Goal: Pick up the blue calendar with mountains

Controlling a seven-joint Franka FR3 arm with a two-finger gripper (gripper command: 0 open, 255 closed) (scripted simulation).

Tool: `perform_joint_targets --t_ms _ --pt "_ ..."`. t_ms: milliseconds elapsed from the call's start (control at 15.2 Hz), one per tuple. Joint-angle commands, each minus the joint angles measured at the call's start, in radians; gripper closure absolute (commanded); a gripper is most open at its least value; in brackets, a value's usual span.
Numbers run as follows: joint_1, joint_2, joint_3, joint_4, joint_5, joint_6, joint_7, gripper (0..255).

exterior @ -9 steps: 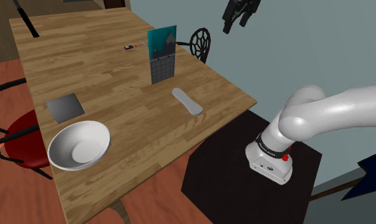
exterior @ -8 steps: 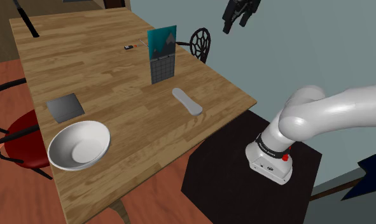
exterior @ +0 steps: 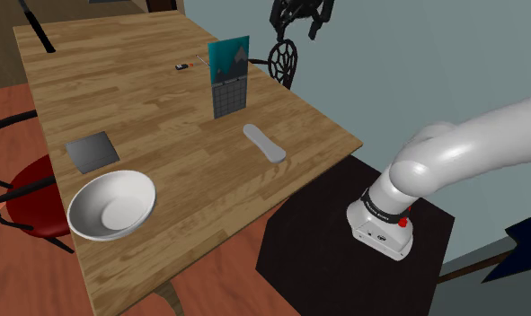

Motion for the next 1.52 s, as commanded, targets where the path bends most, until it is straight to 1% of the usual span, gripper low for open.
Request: perform_joint_targets --t_ms 0,330,594,924,1122,1188,1452 --pt "-0.031 0.093 0.036 0.065 -0.008 0.016 0.119 0" --pt "-0.091 0.313 0.098 0.247 -0.056 0.014 0.395 0" --pt "-0.115 0.492 0.116 0.42 -0.108 -0.016 0.602 0" --pt "-0.117 0.713 0.098 0.668 -0.164 -0.085 0.827 0" --pt "-0.112 0.845 0.071 0.836 -0.185 -0.141 0.941 0" --pt "-0.11 0.876 0.063 0.877 -0.187 -0.155 0.965 0" --pt "-0.116 0.861 0.061 0.801 -0.184 -0.094 0.973 0"
